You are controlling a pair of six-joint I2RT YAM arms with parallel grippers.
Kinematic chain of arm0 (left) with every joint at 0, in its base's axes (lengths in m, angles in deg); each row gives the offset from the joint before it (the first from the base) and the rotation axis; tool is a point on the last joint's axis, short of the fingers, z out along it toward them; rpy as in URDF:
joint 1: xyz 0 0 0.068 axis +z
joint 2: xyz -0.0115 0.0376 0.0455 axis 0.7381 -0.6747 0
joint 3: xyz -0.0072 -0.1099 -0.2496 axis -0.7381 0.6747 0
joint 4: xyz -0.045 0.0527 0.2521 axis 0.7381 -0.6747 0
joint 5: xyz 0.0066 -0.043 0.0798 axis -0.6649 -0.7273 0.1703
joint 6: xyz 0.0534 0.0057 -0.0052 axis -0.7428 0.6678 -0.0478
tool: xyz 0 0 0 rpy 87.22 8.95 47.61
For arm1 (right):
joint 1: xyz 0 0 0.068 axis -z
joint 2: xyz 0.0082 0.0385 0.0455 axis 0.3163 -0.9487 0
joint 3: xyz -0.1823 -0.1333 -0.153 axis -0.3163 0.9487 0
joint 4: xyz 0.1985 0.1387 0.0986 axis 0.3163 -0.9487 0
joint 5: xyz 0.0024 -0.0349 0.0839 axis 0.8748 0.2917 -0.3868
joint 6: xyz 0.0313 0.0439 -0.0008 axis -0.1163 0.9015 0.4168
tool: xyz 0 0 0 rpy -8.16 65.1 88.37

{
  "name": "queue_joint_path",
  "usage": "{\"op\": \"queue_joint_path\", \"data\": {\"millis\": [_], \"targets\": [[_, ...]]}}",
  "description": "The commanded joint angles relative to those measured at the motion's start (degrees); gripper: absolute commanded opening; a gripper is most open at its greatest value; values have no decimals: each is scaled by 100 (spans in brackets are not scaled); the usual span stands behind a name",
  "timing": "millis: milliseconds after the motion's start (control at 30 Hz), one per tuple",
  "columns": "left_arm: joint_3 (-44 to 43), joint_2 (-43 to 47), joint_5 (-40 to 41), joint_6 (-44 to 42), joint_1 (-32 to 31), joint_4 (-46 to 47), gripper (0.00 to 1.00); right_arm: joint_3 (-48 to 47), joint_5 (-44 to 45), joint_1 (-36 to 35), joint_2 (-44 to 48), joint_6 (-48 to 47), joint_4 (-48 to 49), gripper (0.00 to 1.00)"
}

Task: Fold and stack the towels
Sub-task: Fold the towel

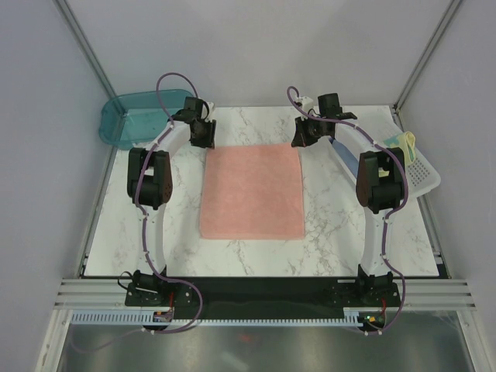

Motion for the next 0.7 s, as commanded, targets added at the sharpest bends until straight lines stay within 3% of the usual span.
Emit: {"op": "queue_joint_path", "data": {"millis": [0, 333, 500, 600, 667], "targets": [[-164, -9, 86, 239, 44, -90, 46, -58, -35, -11, 90, -115, 166, 0], [-313, -264, -107, 204, 53, -196, 42, -58, 0, -20, 82, -115, 158, 0], [-401, -317, -230, 186, 53, -257, 24, -40, 18, -20, 73, -115, 158, 0], [-392, -273, -266, 212, 53, -266, 3, -49, 35, -20, 73, -115, 158, 0], [-401, -203, -301, 212, 53, -266, 2, -66, 53, -20, 82, -80, 166, 0]]}}
